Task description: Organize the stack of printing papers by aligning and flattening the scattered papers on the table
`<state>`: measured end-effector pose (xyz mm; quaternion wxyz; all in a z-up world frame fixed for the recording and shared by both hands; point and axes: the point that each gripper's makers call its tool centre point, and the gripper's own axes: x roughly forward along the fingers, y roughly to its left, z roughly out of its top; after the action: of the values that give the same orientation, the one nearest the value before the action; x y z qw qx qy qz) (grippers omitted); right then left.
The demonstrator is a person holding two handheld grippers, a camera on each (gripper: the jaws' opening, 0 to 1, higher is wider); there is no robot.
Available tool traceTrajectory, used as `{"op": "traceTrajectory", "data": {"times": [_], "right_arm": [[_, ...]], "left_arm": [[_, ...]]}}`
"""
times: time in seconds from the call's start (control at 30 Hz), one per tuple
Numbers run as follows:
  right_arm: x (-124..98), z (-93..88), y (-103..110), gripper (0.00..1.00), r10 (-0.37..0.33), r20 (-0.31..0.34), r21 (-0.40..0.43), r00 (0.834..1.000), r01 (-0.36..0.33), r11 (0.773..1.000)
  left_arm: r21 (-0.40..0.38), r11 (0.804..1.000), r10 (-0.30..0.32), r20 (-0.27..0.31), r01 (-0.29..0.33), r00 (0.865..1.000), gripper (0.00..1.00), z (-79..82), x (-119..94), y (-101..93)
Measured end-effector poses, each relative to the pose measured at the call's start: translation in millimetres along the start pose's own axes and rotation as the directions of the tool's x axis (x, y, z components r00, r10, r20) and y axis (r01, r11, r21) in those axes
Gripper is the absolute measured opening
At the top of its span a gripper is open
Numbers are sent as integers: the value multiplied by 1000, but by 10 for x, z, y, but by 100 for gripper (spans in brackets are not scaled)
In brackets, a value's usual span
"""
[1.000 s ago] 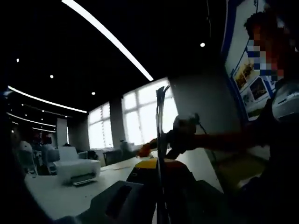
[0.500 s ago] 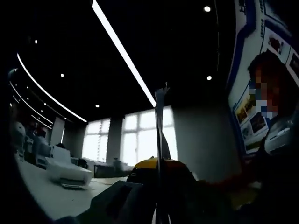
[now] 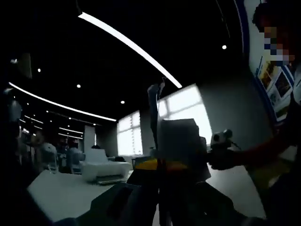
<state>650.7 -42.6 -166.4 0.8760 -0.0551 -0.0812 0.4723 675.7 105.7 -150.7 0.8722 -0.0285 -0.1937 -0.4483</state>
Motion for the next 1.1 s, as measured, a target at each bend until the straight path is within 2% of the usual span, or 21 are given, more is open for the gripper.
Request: {"op": "traceTrajectory", "data": {"times": [0.07,0.13,0.17,0.23,0.3,0.4,0.5,0.57,0.63,0.7,0.73,0.83,0.9,1.0,1.1], "right_arm": [[-28,-78,-130,0,-23,-19,-26,1000,23,999],[-54,-221,-115,0,-23,-43,-5,999,22,1000],[-71,-354,-86,10,-15,-73,57,997,19,998],[-72,-552,-68,25,-11,-140,106,990,26,994],[-69,-648,-89,26,-23,-176,68,984,35,997],[-44,-634,-119,28,-32,-181,62,983,44,997],[-45,-528,-180,29,-33,-153,91,988,48,995],[-83,-469,-281,30,-60,-128,119,990,75,990],[-146,-459,-396,35,-98,-113,175,989,117,978],[-195,-511,-480,42,-101,-126,219,987,127,967],[-211,-534,-552,45,-104,-129,214,986,130,968],[-242,-547,-600,44,-126,-150,198,981,155,968],[-251,-488,-676,46,-138,-134,212,981,164,963],[-197,-358,-648,46,-111,-79,263,991,128,956],[-132,-359,-537,42,-99,-89,242,991,118,963]], "left_arm": [[22,1000,11,-27,-10,1000,7,-127,2,-2],[8,1000,22,-93,-21,995,10,-359,-35,-18],[-13,999,27,-144,-29,989,17,-525,-67,-29],[-22,999,42,-189,-47,981,25,-684,-90,-26],[-26,999,35,-178,-40,983,26,-667,-76,-56],[-21,999,28,-176,-32,984,28,-591,-12,-95],[-5,1000,23,-176,-24,984,30,-496,52,-112],[0,1000,19,-177,-19,984,31,-452,68,-120],[-1,1000,21,-186,-21,982,33,-476,53,-125],[-4,1000,29,-203,-30,979,35,-532,17,-118],[-6,999,35,-205,-37,978,35,-547,0,-104],[-8,998,58,-208,-61,976,36,-539,-8,-46],[-6,997,72,-193,-74,979,36,-462,6,-1],[-18,998,64,-155,-68,986,35,-341,33,11],[-60,997,46,-151,-55,988,33,-363,35,-28]]}}
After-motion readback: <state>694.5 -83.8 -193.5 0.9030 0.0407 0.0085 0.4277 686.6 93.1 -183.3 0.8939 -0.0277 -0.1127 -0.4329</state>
